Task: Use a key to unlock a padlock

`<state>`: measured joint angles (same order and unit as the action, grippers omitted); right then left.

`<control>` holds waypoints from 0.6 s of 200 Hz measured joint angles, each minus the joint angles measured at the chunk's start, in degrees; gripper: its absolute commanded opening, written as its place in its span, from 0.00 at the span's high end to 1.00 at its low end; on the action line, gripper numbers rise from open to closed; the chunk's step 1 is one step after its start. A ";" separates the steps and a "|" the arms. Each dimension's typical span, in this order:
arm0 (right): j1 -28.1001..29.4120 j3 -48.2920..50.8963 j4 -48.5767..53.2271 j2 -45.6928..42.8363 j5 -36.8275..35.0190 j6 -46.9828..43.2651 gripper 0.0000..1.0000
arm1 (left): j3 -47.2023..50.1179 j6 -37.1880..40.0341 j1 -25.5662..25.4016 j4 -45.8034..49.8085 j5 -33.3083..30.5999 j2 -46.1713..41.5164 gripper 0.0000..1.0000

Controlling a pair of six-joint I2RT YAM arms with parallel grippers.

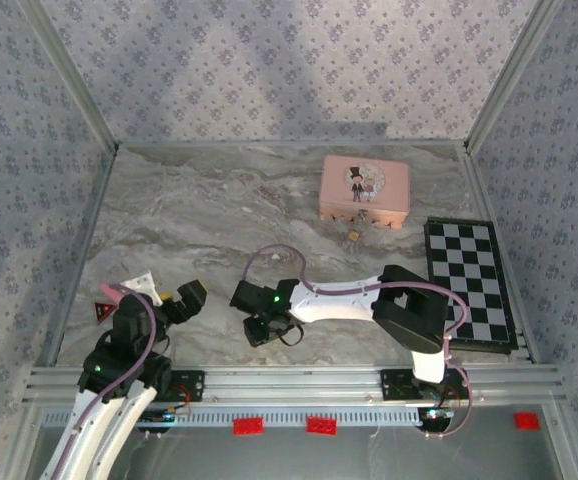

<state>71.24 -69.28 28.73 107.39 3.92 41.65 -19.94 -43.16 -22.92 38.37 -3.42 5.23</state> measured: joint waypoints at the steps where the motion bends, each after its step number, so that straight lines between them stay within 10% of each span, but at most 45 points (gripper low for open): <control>1: -0.02 0.00 0.02 0.00 0.00 0.02 0.64 | 0.00 0.00 0.00 0.02 0.00 0.00 0.00; 120: 0.00 -1.29 1.84 1.40 0.04 1.05 0.75 | 0.31 0.00 0.00 0.00 0.37 0.00 0.00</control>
<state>71.24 -70.57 30.57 108.79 3.97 42.70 -19.64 -43.16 -22.92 38.37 -3.05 5.23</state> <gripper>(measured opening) 0.256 0.999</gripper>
